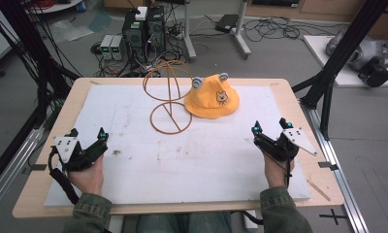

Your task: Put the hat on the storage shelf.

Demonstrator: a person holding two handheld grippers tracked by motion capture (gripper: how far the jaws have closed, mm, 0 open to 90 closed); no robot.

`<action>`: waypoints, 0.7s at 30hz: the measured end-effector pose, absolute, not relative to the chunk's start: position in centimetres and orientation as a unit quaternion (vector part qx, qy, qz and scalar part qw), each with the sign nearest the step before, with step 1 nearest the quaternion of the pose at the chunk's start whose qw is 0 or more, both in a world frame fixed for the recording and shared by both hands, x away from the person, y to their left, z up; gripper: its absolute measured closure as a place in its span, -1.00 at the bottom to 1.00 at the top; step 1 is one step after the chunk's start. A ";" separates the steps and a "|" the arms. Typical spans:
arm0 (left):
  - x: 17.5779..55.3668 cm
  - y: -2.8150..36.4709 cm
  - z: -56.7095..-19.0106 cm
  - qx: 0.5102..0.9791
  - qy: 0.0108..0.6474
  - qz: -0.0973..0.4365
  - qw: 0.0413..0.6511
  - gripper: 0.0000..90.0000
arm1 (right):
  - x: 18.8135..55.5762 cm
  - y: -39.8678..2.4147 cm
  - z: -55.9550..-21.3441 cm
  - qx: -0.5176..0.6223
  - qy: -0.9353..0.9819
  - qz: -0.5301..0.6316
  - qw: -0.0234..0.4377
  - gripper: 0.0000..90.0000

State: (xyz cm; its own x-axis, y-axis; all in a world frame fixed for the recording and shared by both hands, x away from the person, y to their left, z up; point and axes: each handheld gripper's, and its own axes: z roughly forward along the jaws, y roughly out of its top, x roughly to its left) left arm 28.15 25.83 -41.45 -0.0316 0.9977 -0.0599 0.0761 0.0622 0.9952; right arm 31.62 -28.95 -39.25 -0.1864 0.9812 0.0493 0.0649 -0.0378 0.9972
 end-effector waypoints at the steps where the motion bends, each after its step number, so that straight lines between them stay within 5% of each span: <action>1: 28.0 25.8 -41.6 0.491 0.542 0.477 0.487 -0.67 | 31.6 -29.0 -39.3 0.476 0.549 0.540 0.424 -0.75; 21: 28.0 25.9 -41.9 0.489 0.547 0.474 0.486 -0.67 | 31.6 -29.0 -39.2 0.478 0.544 0.545 0.422 -0.75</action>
State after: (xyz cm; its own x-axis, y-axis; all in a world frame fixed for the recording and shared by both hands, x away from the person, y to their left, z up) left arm 27.98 25.93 -41.86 -0.0489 0.9965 -0.0684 0.0738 0.0719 0.9947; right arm 31.60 -28.99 -39.17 -0.1871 0.9804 0.0620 0.0598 -0.0517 0.9969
